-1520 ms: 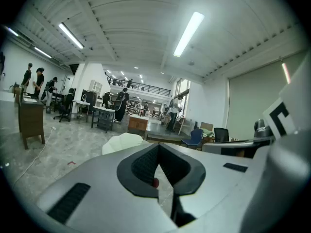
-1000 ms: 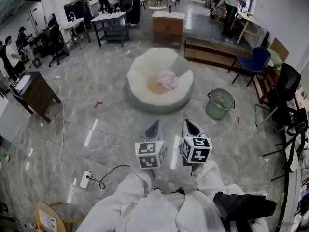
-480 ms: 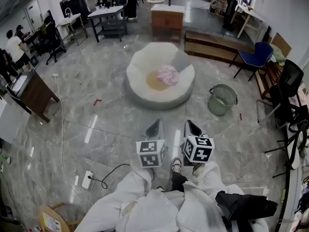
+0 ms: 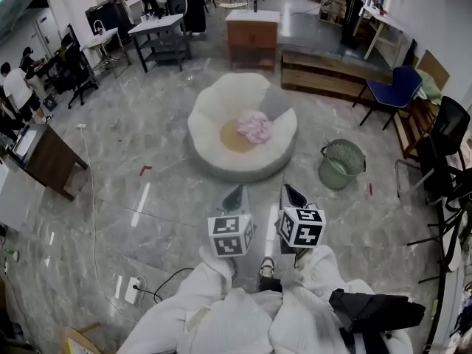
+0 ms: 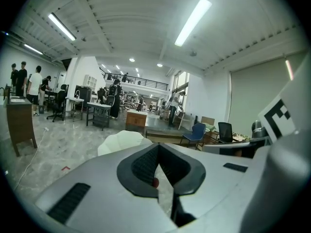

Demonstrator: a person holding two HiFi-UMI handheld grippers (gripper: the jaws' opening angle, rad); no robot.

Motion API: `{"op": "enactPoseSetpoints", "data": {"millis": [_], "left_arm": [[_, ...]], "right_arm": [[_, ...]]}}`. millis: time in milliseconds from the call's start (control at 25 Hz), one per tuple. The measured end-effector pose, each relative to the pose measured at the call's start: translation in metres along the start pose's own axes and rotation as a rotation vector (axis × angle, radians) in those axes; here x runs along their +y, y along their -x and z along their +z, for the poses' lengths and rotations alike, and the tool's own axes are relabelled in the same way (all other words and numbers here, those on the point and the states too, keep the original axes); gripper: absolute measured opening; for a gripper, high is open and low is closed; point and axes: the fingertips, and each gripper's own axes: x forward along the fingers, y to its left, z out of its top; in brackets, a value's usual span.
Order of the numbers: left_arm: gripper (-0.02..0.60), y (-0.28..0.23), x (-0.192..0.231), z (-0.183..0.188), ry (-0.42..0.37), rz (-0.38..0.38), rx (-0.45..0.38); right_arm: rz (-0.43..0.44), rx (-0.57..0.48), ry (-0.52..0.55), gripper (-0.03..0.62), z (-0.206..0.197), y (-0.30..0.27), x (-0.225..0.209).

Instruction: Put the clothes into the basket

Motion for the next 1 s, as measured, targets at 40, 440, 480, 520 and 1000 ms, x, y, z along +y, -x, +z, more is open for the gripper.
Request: {"op": "enactPoseSetpoints", "data": {"millis": [40,440,480,520,1000], "left_arm": [[0.003,-0.012,0.000,0.004,0.003,0.005,-0.001],[0.003,-0.116,-0.006,0.026,-0.001,0.038,0.017],[0.003,-0.125,-0.007,0.027,-0.001,0.041,0.022],[0.003,-0.133,-0.009,0.028,0.000,0.041,0.024],[0.003,-0.203,-0.011,0.032,0.005,0.048,0.043]], "right_arm": [[0.004,0.002,0.004,0.025,0.005,-0.009,-0.007],[0.032,0.030,0.008,0.025,0.043,-0.087,-0.070],[0.034,0.036,0.010,0.025,0.044,-0.092,-0.076],[0.034,0.043,0.012,0.025,0.044,-0.097,-0.082],[0.021,0.096,-0.010,0.025,0.044,-0.145,-0.128]]}}
